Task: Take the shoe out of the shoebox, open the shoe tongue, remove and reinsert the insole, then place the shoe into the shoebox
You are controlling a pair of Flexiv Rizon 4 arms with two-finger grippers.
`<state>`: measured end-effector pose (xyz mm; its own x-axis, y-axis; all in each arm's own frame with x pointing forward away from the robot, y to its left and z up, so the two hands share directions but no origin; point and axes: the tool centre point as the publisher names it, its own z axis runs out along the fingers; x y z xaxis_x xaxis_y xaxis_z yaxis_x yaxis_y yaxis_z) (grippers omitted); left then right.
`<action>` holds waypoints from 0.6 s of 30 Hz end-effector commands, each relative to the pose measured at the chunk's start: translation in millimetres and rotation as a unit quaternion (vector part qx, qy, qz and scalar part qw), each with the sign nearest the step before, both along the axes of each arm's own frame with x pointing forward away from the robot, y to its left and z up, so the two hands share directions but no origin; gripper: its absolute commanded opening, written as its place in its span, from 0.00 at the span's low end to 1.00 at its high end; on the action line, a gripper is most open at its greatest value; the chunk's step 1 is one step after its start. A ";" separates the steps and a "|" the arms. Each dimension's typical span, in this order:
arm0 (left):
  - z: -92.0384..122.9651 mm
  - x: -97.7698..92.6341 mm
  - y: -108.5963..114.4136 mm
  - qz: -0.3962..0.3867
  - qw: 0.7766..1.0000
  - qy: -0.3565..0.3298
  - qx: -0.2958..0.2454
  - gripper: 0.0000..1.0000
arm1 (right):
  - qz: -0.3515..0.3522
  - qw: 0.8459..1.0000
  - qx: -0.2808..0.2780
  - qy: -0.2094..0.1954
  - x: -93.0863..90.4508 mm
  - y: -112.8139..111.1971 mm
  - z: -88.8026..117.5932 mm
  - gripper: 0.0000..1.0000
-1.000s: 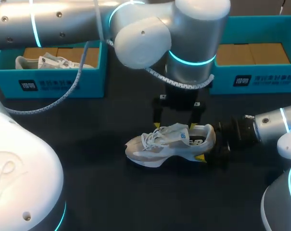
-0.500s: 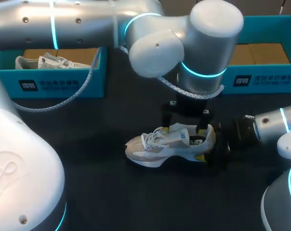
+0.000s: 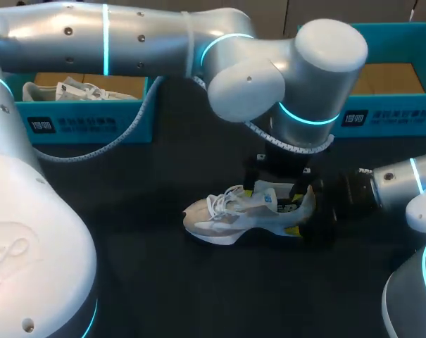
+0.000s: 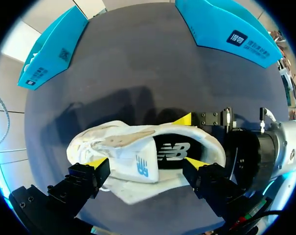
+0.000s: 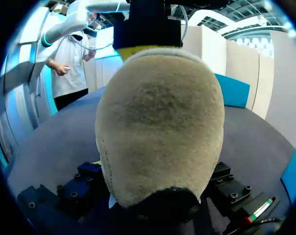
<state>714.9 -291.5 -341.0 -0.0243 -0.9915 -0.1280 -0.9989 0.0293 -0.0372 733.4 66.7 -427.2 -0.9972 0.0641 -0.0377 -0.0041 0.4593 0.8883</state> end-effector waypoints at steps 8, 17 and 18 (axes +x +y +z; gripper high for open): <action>-20.3 -4.3 -2.5 0.014 0.999 -0.002 0.034 1.00 | -0.001 1.000 -0.001 0.000 -0.6 1.6 -0.1 0.00; -28.9 -7.1 0.9 0.019 0.998 -0.007 0.059 1.00 | -0.001 1.000 -0.001 0.000 -0.6 1.6 -0.1 0.00; -28.4 -7.5 2.1 0.018 0.998 -0.008 0.061 1.00 | -0.001 1.000 -0.001 0.000 -0.6 1.6 -0.1 0.00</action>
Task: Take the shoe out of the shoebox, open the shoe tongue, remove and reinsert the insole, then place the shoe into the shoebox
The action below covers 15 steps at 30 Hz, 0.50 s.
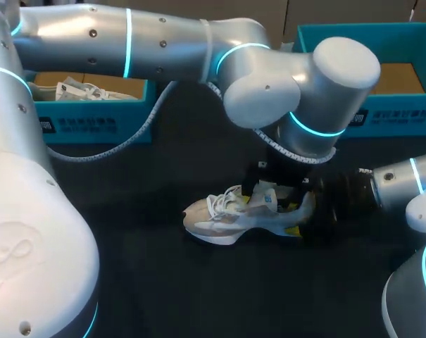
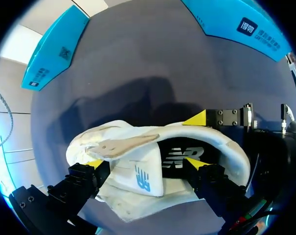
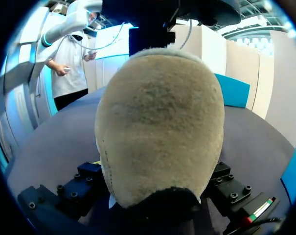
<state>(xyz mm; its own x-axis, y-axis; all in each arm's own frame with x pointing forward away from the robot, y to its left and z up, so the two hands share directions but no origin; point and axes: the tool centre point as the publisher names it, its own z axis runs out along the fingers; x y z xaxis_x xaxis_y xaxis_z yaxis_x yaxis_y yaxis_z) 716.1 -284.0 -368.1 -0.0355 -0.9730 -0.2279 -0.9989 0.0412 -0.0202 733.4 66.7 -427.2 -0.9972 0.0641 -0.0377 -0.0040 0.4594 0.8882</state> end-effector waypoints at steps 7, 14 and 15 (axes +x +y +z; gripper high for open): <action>-0.3 -8.3 8.6 0.034 0.999 -0.018 0.031 1.00 | -0.001 1.000 -0.001 0.000 -0.6 1.6 0.0 0.00; 8.4 -11.7 24.0 0.045 0.997 -0.021 0.054 1.00 | -0.001 1.000 -0.001 0.000 -0.6 1.6 0.0 0.00; 9.0 -12.7 26.2 0.048 0.997 -0.024 0.061 1.00 | -0.001 1.000 -0.001 0.000 -0.6 1.6 0.0 0.00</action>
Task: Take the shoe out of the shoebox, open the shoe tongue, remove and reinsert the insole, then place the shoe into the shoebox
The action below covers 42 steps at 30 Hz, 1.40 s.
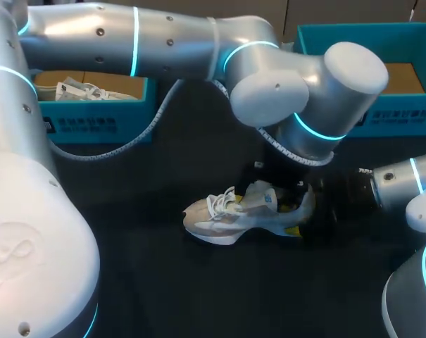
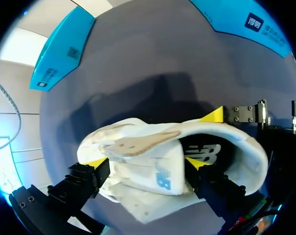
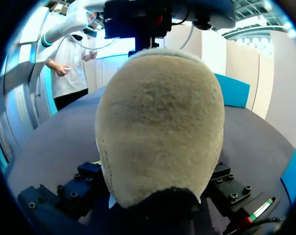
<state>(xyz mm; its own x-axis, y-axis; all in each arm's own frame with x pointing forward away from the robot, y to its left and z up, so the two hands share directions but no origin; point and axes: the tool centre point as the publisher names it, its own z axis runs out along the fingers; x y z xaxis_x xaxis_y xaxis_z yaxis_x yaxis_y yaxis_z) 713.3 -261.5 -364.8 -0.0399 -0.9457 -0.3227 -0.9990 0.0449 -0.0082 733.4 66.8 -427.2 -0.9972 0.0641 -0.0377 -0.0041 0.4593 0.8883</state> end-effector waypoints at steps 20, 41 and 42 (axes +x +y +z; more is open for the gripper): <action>26.1 -15.2 42.6 0.093 0.995 -0.020 0.022 1.00 | -0.001 1.000 -0.001 0.000 -0.6 1.5 0.0 0.00; 54.3 -19.1 56.5 0.109 0.993 0.006 -0.040 0.20 | -0.001 1.000 -0.001 0.000 -0.6 1.5 0.0 0.00; 56.3 -19.6 56.0 0.108 0.993 0.008 -0.046 0.19 | -0.001 1.000 -0.001 0.000 -0.6 1.5 0.0 0.00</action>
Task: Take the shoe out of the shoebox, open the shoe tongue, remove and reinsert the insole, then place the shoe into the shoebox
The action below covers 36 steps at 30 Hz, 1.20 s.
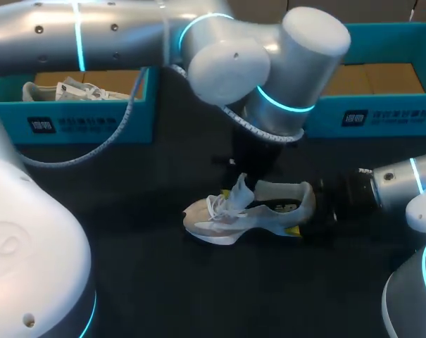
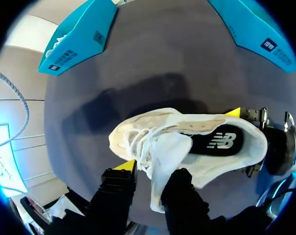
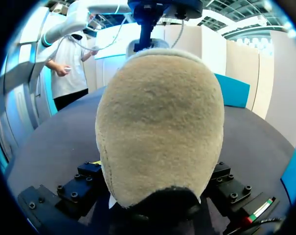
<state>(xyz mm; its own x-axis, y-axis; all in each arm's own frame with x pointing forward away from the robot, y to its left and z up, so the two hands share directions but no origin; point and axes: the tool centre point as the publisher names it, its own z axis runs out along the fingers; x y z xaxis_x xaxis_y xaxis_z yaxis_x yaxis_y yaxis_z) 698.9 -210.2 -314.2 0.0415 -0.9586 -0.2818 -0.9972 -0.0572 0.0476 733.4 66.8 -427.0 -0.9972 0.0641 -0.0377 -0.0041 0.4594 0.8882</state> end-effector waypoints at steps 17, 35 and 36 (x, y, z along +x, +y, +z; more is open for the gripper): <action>14.8 -4.1 30.8 0.077 0.996 -0.008 -0.051 0.00 | -0.001 1.000 -0.001 0.000 -0.5 1.5 -0.2 0.00; -28.2 -2.0 79.4 0.136 0.991 -0.002 -0.011 0.23 | -0.001 1.000 -0.001 0.000 -0.5 1.5 -0.2 0.00; -31.3 -1.8 81.2 0.139 0.990 -0.001 -0.009 0.25 | -0.001 1.000 -0.001 0.000 -0.5 1.5 -0.2 0.00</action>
<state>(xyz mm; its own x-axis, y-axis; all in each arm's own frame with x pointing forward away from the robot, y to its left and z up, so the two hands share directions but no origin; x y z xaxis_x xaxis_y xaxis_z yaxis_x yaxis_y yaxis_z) 701.8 -133.8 -336.2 0.2026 -0.9419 -0.2678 -0.9699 -0.2307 0.0775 733.0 67.9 -426.4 -0.9972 0.0644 -0.0381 -0.0043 0.4592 0.8883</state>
